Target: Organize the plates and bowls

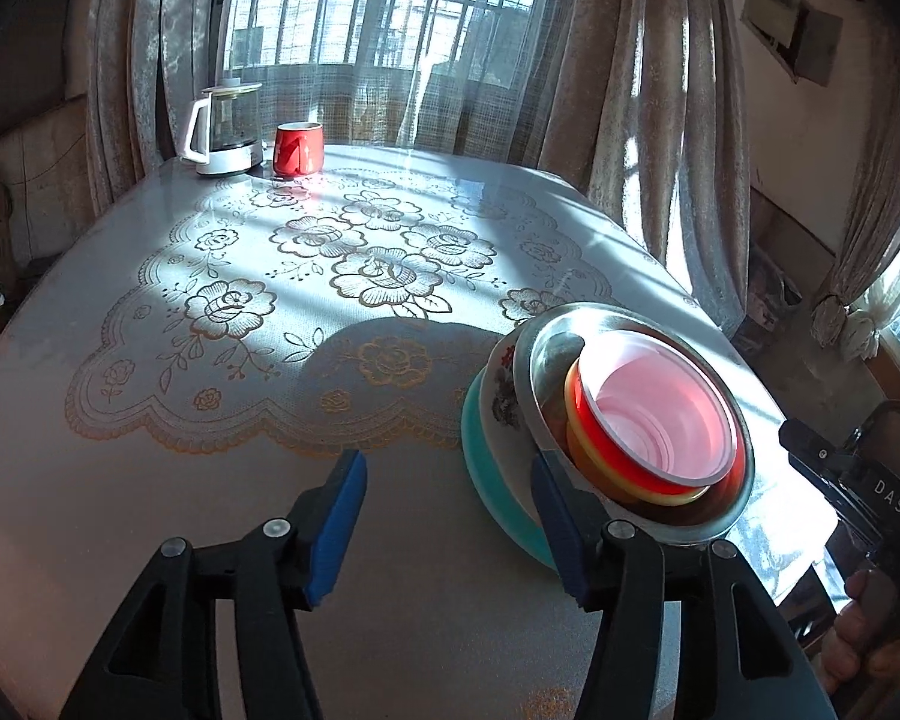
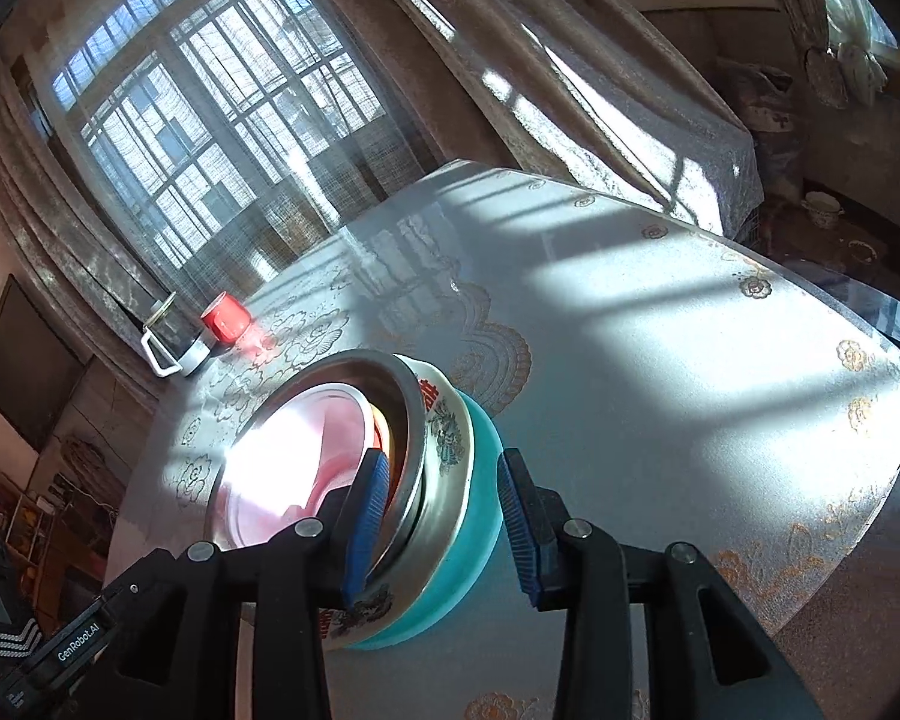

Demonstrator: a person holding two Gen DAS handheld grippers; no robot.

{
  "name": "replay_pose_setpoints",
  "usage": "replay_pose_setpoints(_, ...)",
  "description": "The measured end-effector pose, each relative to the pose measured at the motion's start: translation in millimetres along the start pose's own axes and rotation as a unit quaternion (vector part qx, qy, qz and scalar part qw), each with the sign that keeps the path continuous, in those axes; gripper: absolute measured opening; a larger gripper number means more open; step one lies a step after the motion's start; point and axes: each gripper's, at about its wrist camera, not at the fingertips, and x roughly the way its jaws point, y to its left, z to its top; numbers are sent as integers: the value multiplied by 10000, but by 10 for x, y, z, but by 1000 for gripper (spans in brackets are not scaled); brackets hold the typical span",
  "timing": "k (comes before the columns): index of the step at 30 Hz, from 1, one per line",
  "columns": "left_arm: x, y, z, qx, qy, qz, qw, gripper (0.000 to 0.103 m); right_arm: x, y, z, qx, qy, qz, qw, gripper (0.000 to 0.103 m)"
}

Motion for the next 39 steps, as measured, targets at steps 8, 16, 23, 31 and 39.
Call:
replay_pose_setpoints(8,-188,128,-141,-50,-307,595,9977,63,-140,587,-226,-998,-398,-358,9936,42)
replay_pose_setpoints(16,-350,214,-202,-140,-652,871,9940,74,-125,952,-474,-1592,-471,-466,9850,42)
replay_pose_setpoints(23,-392,199,-227,-113,-698,830,9940,79,-103,1008,-537,-1703,-409,-440,9836,42)
replay_pose_setpoints(31,-390,145,-226,-27,-693,818,9942,81,-94,984,-542,-1658,-387,-463,9843,42)
replay_pose_setpoints(39,-360,126,-198,-5,-697,809,9943,86,-71,978,-537,-1619,-344,-448,9852,42)
